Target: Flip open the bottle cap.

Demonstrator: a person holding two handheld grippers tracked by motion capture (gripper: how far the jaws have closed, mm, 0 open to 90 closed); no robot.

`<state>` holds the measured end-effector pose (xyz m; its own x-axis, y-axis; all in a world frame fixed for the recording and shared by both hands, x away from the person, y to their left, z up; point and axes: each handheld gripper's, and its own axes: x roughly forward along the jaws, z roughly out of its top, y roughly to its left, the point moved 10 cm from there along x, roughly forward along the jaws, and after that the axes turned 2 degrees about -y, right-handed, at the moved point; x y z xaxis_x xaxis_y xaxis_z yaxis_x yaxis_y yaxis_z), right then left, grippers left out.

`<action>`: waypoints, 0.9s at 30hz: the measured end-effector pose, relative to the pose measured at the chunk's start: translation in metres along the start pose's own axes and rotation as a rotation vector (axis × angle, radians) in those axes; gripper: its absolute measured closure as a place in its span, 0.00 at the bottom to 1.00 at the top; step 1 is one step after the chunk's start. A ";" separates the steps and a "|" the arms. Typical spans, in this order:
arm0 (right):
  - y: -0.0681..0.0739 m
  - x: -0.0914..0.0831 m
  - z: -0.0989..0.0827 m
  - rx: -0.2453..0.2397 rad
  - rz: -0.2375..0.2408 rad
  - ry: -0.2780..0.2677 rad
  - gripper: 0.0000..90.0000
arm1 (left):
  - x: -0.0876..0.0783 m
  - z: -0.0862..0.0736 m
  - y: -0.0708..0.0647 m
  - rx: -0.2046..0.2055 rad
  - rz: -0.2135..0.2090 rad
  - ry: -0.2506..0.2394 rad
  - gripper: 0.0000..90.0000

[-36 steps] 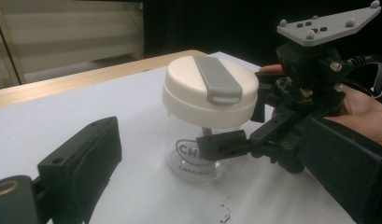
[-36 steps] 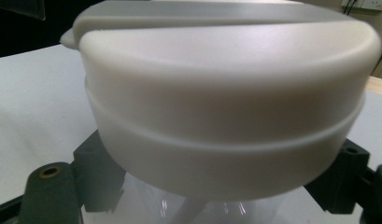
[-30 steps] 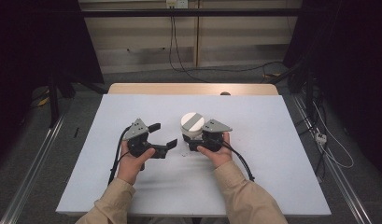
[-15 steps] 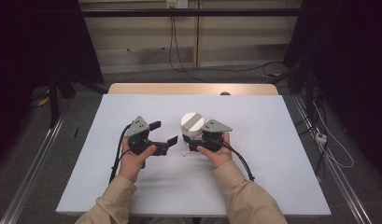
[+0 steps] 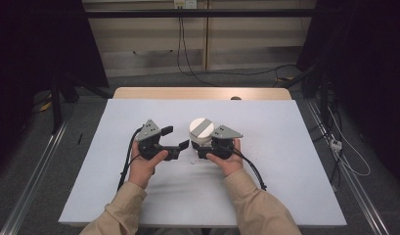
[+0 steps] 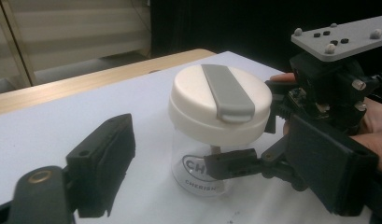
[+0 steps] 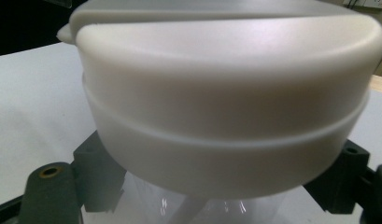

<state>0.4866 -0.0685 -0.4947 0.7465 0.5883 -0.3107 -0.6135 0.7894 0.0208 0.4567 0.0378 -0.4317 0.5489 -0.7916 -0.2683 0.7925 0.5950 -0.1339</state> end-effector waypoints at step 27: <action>0.000 0.000 -0.001 0.000 -0.005 0.005 0.21 | 0.007 -0.004 -0.011 -0.024 -0.068 0.107 0.87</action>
<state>0.4861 -0.0684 -0.4959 0.7482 0.5838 -0.3152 -0.6099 0.7922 0.0194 0.4512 0.0262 -0.4362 0.4613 -0.8117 -0.3584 0.8198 0.5444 -0.1778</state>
